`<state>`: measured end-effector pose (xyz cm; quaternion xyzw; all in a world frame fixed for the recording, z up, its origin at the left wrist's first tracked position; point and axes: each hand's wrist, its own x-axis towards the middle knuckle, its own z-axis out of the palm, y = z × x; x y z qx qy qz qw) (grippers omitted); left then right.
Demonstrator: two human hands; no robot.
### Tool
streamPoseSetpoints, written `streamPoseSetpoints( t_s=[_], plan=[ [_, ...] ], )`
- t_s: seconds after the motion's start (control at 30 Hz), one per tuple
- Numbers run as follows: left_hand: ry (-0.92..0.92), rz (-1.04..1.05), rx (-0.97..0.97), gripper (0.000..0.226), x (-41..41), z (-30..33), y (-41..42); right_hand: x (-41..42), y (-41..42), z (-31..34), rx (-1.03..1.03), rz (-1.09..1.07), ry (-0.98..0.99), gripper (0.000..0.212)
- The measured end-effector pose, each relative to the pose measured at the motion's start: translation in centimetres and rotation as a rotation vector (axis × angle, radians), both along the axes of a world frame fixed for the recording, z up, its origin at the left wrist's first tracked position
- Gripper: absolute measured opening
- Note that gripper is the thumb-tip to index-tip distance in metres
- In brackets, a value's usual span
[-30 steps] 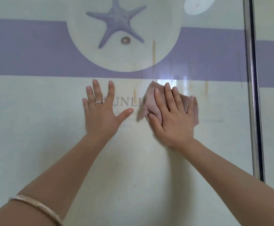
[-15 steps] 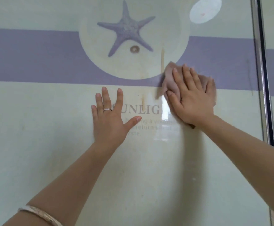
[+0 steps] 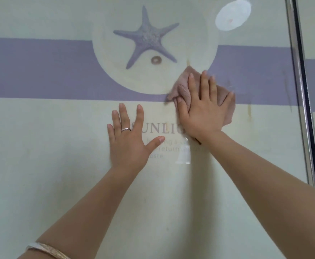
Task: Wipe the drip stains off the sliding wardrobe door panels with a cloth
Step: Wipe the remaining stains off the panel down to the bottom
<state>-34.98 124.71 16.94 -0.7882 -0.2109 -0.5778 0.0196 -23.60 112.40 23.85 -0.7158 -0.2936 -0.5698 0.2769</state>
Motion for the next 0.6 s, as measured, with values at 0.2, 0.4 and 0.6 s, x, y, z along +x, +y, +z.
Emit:
streamPoseSetpoints(
  t_s=[0.2, 0.4, 0.6],
  plan=[
    [-0.002, -0.003, -0.007, 0.096, -0.4, -0.1, 0.3, -1.6, 1.7, -3.0, -0.303, 0.091, -0.282, 0.071],
    [-0.004, -0.002, 0.008, 0.093, -0.1, -0.1, 0.1, 0.7, -1.4, -1.7, 0.044, -0.011, 0.058, 0.066],
    [-0.021, -0.001, 0.001, 0.095, -0.2, -0.1, 0.3, -0.3, 1.1, -4.8, -0.271, 0.127, -0.358, 0.064]
  ],
)
